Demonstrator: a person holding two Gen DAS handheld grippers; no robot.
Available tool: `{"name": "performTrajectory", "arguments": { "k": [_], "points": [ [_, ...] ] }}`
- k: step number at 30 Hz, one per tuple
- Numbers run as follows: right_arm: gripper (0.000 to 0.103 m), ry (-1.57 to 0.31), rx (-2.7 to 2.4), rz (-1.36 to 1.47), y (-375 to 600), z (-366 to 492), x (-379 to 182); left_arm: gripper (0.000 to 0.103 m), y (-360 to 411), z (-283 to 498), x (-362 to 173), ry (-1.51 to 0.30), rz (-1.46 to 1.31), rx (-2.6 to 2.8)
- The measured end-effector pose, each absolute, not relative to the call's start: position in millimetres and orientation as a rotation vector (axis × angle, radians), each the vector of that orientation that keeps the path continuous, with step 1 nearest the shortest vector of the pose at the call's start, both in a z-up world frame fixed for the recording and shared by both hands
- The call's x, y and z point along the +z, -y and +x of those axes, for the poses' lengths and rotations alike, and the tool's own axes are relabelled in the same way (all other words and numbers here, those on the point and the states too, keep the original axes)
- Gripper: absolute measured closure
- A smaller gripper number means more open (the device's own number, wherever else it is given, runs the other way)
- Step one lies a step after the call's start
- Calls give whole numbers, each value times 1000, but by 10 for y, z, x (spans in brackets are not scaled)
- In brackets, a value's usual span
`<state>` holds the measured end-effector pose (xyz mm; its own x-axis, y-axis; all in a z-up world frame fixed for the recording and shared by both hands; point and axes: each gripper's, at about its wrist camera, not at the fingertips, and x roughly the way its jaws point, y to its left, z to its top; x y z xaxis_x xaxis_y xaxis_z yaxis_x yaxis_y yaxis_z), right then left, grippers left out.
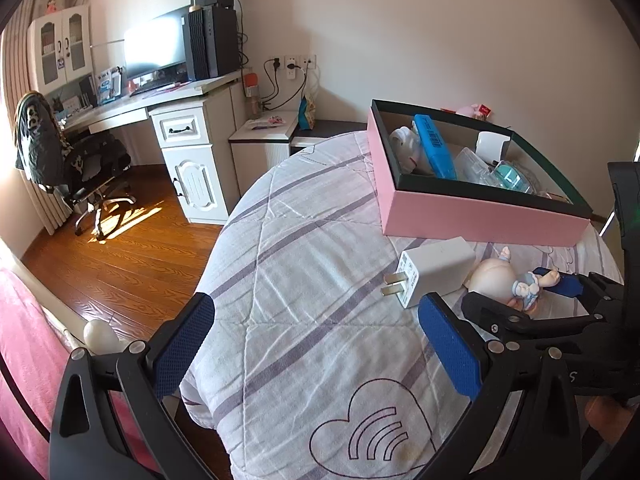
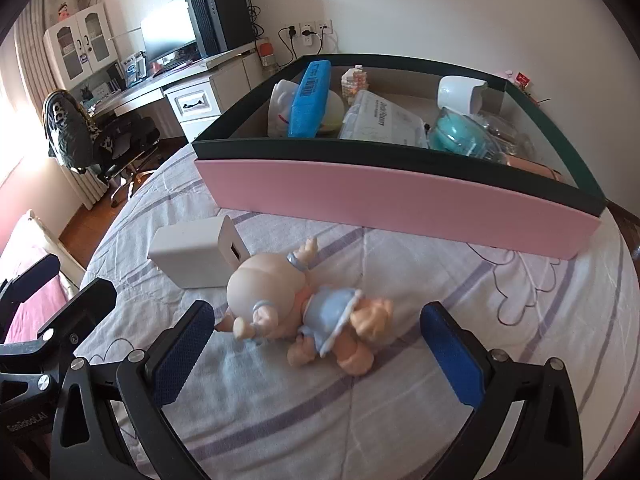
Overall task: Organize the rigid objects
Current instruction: 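Move both open grippers down toward the white charger and baby doll, then grasp the white charger block with the left gripper while the right gripper grasps the baby doll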
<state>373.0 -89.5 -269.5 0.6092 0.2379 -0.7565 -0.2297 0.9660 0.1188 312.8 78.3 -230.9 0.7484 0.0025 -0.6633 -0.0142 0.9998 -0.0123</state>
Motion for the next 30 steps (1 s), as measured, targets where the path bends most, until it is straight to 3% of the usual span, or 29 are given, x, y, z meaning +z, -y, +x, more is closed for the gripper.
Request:
{"name": "performTrajectory", "arguments": {
  "k": [1,4,19,21,22,23,24,30],
  "points": [
    [0,-876,278,10,902,3748,-2708,0,-760,3151,-2315,-728,-15,0],
    [16,-870,311,21,966,3727,-2705,0,-657,3199,-2328,-731,-16,-37],
    [16,-844,210,59,1726,3582,-2655,0,-25,3771,-2565,-894,-25,-72],
    [16,-842,216,61,1698,3596,-2658,6,24,3807,-2629,-913,-4,-60],
    [16,-842,220,62,1698,3605,-2659,15,37,3792,-2613,-899,1,-57],
    [16,-842,224,67,1705,3604,-2665,30,35,3769,-2585,-883,-1,-61],
    [16,-841,227,70,1707,3614,-2667,36,30,3754,-2568,-875,-3,-63],
    [16,-825,227,79,1730,3594,-2653,36,56,3550,-2442,-818,13,-78]
  ]
}}
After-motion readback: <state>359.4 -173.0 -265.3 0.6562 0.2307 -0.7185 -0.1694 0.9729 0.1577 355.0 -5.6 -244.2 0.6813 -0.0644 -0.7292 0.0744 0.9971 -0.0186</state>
